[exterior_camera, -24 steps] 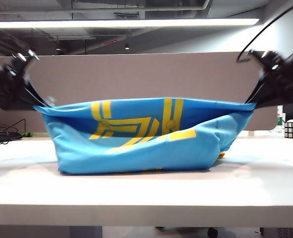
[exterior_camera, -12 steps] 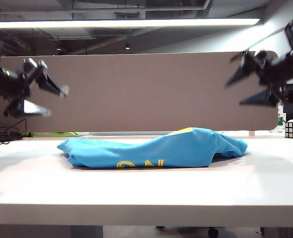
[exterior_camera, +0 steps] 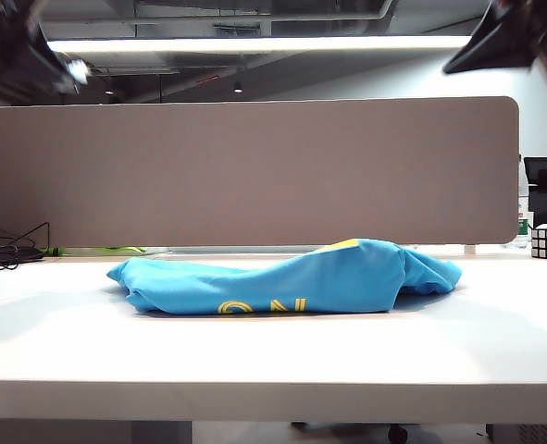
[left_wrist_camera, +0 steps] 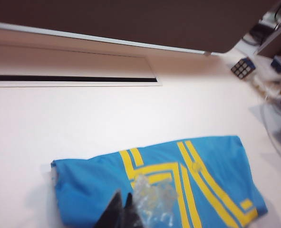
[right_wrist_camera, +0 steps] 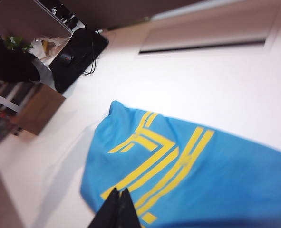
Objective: Fold the bottom side of the soccer jersey horizontally towards the center, about one-third of the way, then fold the sleeve back towards the center, creating a straight line along the edge of the the soccer jersey, and finally fold the bottom of the soccer jersey up towards the top, creating a neat rectangle.
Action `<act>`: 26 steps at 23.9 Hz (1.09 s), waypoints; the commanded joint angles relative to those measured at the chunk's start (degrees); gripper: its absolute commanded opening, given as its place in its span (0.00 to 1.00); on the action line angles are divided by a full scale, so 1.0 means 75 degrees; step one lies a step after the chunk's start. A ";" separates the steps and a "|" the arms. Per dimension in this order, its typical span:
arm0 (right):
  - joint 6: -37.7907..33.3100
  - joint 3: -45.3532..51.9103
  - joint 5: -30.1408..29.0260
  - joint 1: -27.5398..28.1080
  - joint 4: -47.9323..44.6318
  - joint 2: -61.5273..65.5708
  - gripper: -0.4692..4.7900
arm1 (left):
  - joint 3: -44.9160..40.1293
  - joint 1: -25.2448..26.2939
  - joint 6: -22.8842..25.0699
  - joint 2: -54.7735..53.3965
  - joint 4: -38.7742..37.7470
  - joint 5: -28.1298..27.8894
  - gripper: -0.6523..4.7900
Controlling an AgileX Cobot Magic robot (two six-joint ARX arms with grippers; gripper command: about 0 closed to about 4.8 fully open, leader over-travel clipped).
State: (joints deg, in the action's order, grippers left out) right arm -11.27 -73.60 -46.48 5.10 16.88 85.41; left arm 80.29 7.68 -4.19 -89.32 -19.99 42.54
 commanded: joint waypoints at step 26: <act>0.0938 0.7903 0.4010 0.0015 -0.0117 -1.1360 0.09 | -0.8658 -0.0175 -0.1303 1.1672 0.0481 -0.2390 0.11</act>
State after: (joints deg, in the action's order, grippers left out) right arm -4.40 -14.96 -17.10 5.17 15.38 0.21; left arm 15.49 6.37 -13.26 -1.65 -15.29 24.86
